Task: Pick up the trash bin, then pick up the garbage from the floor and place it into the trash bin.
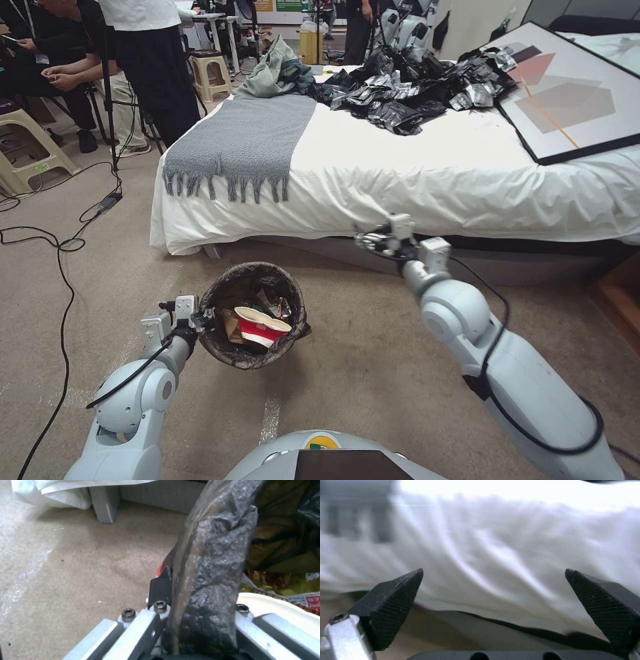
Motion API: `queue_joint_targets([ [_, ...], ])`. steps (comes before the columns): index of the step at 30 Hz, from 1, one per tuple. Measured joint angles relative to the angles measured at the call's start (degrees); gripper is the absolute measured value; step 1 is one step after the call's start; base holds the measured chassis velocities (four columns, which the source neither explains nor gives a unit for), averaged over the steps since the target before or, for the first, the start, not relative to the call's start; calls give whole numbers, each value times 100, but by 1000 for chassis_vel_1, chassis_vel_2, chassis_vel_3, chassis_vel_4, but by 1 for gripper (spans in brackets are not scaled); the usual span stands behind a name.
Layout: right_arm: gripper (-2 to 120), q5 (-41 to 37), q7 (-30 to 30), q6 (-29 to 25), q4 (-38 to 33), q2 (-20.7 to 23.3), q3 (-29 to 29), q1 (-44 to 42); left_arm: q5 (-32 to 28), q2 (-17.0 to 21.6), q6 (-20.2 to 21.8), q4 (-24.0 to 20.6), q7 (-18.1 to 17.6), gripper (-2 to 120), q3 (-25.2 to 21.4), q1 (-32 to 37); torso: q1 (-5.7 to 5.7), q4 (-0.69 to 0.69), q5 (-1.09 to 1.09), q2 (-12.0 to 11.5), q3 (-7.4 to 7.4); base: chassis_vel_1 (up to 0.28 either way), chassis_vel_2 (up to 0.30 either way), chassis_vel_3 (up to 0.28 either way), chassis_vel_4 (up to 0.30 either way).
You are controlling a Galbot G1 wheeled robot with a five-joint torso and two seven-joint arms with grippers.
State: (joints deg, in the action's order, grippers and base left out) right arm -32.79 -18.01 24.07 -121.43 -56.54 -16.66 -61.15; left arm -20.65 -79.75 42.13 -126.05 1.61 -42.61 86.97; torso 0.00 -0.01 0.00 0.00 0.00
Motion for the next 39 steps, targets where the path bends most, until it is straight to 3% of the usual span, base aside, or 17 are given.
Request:
queue_joint_targets([
  [2, 100, 24, 14, -31, 14, -25, -60, -67, 0, 0, 0, -1, -1, 0, 2, 0, 0, 0, 0, 0, 0, 0, 0, 0, 0],
  [4, 100, 401, 198, -530, 237, -392, -744, -834, -9, 15, 0, -4, -18, 0, 12, 0, 0, 0, 1, 0, 0, 0, 0, 0, 0],
  [5, 100, 1007, 320, -1066, 480, -716, -1066, -1293, -25, 30, 0, -8, -39, 0, 20, -2, 0, -2, 1, 0, 0, 0, 0, 0, 0],
  [6, 100, 1007, 320, -1066, 480, -716, -1066, -1293, -25, 30, 0, -8, -39, 0, 20, -2, 0, -2, 1, 0, 0, 0, 0, 0, 0],
  [7, 100, 1573, 373, -1442, 674, -1003, -1283, -1535, -30, 37, 0, -16, -58, 0, 26, -1, 0, -2, 3, 0, 0, 0, 0, 0, 0],
  [13, 100, 3021, 372, -2578, 1395, -1823, -1786, -1805, -92, 37, -29, -100, -148, 0, 49, 60, 0, 3, 0, 0, 0, 0, 0, 0, 0],
  [21, 100, 3192, 447, -2630, 1637, -2257, -2024, -1905, -270, 10, -48, -210, -449, 0, 54, 86, 0, 1, 0, 0, 0, 0, 0, 0, 0],
  [39, 100, 3210, 470, -2630, 1702, -2399, -2061, -2076, -336, -70, -5, -324, -392, 0, 18, 149, 0, 0, -1, 0, 0, 40, 39, 36, 39],
])
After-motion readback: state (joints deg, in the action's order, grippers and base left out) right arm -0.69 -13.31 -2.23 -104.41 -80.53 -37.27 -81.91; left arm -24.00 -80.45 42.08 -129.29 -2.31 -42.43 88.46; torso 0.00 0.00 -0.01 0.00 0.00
